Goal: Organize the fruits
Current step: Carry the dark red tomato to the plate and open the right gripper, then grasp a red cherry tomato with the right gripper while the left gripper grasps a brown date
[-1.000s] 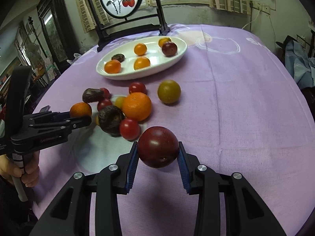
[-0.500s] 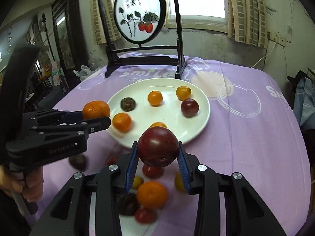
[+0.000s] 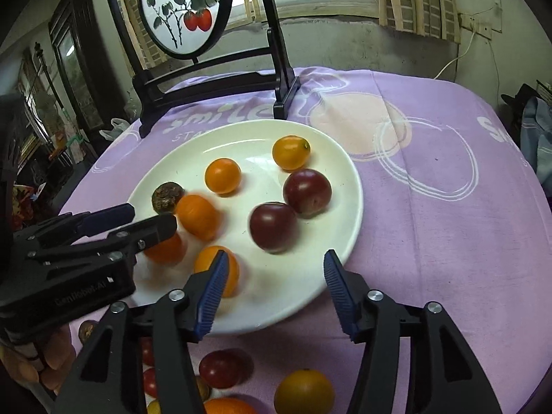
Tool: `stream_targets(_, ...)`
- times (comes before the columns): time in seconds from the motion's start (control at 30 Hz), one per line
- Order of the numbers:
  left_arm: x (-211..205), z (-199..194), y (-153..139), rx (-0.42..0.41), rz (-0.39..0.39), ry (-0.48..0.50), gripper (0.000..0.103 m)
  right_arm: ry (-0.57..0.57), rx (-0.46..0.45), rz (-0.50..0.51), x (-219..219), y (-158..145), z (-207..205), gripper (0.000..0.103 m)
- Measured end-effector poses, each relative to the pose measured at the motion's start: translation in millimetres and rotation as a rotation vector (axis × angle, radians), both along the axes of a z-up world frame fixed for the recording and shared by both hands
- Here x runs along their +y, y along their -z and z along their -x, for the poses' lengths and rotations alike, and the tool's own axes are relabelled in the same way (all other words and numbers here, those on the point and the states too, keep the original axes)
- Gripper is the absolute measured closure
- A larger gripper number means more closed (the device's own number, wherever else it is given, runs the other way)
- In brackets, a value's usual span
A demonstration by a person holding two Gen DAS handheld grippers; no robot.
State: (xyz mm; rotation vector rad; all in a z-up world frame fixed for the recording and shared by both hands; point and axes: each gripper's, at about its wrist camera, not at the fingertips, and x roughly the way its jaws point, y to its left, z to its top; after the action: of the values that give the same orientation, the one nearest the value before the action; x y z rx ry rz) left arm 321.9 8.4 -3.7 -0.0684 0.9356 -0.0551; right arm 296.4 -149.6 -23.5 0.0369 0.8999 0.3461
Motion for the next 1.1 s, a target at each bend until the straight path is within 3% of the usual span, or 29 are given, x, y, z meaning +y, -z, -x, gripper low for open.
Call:
stream_targets(0.43,22,106,-25,-0.079,-0.043,0.000,0.027,-0.007,-0.024,-0.007,-37,-6,94,0.042)
stream_targets(0.77,35,190,12,-0.028,-0.031,-0.012,0.022,-0.056,0.008,0.014,-35,14,164,0.042)
stream_targets(1.1,40,221,31,0.007,-0.004,0.007,0.019,-0.125,0.060,0.085,-4,36,172,0.042)
